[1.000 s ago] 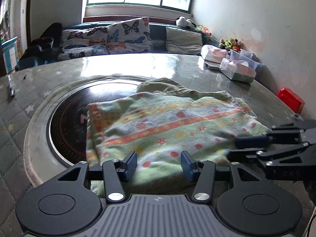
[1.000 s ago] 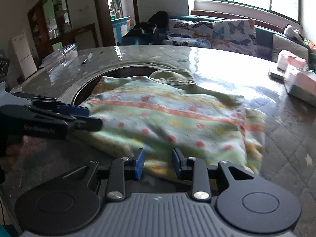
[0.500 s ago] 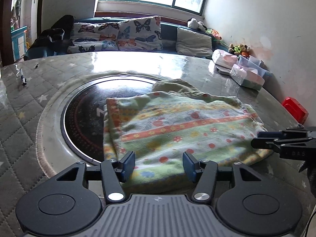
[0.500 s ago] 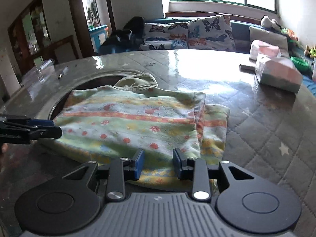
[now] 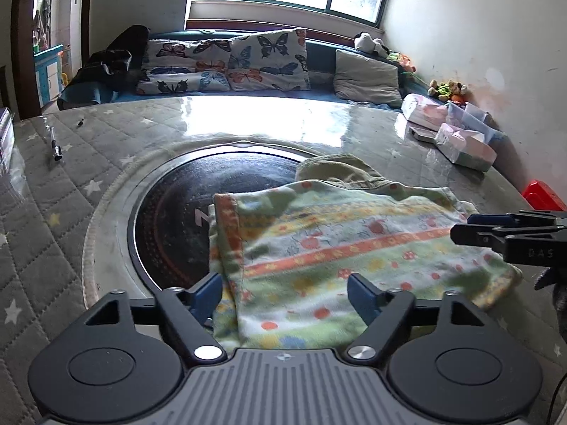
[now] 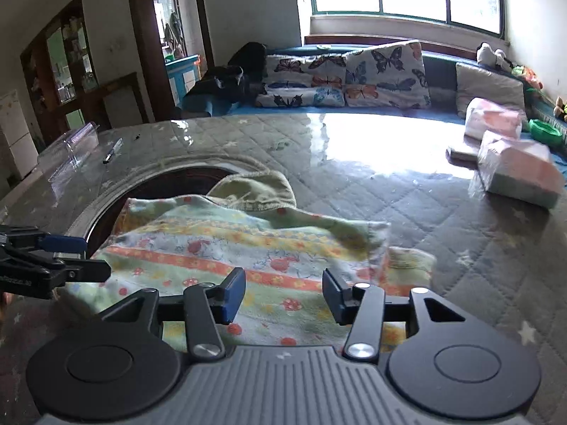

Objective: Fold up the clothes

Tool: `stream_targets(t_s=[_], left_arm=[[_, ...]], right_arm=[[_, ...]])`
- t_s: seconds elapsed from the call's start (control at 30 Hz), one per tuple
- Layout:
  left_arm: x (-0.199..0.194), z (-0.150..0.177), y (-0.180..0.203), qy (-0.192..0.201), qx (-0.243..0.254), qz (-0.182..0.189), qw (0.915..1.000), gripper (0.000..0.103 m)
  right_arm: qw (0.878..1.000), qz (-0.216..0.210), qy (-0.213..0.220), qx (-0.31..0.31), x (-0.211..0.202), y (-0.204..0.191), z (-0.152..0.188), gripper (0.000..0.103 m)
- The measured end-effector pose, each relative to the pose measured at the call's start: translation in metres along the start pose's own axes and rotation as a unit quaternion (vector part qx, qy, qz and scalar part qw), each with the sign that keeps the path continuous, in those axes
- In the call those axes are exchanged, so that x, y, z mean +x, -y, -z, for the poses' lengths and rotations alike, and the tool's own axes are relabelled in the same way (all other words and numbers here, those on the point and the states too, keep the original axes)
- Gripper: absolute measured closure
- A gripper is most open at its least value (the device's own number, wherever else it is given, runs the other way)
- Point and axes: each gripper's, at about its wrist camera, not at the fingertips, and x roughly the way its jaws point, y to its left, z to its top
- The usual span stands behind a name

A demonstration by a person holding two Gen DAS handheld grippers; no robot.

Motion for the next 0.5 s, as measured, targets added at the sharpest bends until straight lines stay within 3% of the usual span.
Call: stream_targets(t_s=[0.3, 0.4, 0.5], left_arm=[[0.007, -0.013, -0.004, 0.005, 0.002, -0.018, 0.9998, 0.006], [0.012, -0.021, -0.007, 0.011, 0.002, -0.031, 0.9995, 0.001], [0.018, -0.030, -0.010, 0.016, 0.000, -0.044, 0.9989, 0.000]], right_arm=[[1.000, 0.012, -0.011, 0.017, 0.005, 0.013, 0.003, 0.051], [1.000, 0.019, -0.006, 0.015, 0.007, 0.017, -0.004, 0.044], [1.000, 0.021, -0.001, 0.016, 0.011, 0.019, -0.011, 0.044]])
